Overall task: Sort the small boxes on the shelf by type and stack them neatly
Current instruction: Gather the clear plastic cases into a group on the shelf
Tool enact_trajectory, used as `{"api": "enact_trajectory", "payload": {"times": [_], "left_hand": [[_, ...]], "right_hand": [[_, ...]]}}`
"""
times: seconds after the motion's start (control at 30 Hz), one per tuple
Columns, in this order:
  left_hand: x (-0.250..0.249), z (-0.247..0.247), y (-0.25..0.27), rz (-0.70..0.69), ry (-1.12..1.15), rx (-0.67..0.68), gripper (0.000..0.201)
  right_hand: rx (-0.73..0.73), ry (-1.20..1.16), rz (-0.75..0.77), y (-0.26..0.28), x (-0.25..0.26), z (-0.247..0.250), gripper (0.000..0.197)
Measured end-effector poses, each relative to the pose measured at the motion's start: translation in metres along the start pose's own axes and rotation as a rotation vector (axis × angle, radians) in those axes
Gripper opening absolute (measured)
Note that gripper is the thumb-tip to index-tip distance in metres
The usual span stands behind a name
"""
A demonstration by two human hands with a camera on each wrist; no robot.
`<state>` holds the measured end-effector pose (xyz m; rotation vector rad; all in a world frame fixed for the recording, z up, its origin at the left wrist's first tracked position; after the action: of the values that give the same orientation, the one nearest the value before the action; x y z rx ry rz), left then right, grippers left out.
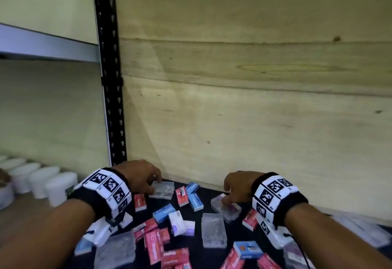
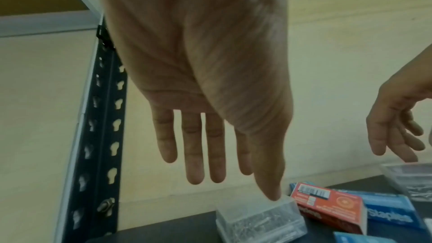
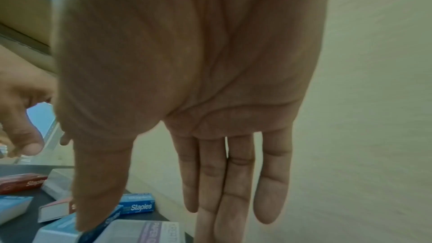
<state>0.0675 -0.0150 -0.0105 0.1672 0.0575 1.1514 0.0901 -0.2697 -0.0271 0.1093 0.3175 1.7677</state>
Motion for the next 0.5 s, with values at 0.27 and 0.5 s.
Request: {"api": "enact_trajectory", "payload": {"times": [0.27, 0.5], "left_hand": [[0.008, -0.008, -0.031, 0.019, 0.025, 0.105, 0.062], [0.012, -0.020, -0.047, -0.008, 0.058, 0.104, 0.059]], "right_hand": [[0.110, 0.032, 0.013, -0.024, 0.004, -0.008, 0.068], [0.173, 0.018, 0.027, -0.033, 0.010, -0.009, 0.056]]}}
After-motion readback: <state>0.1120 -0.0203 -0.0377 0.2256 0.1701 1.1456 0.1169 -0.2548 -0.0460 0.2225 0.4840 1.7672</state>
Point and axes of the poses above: each hand's wrist, its own y-axis away from the middle knuckle, its own z-axis out of the back of the hand, x = y × z, the point moved 7 cm from there along -y, towards the middle knuckle, and after that the axes turned 11 degrees about -z, right-handed, at the moved point
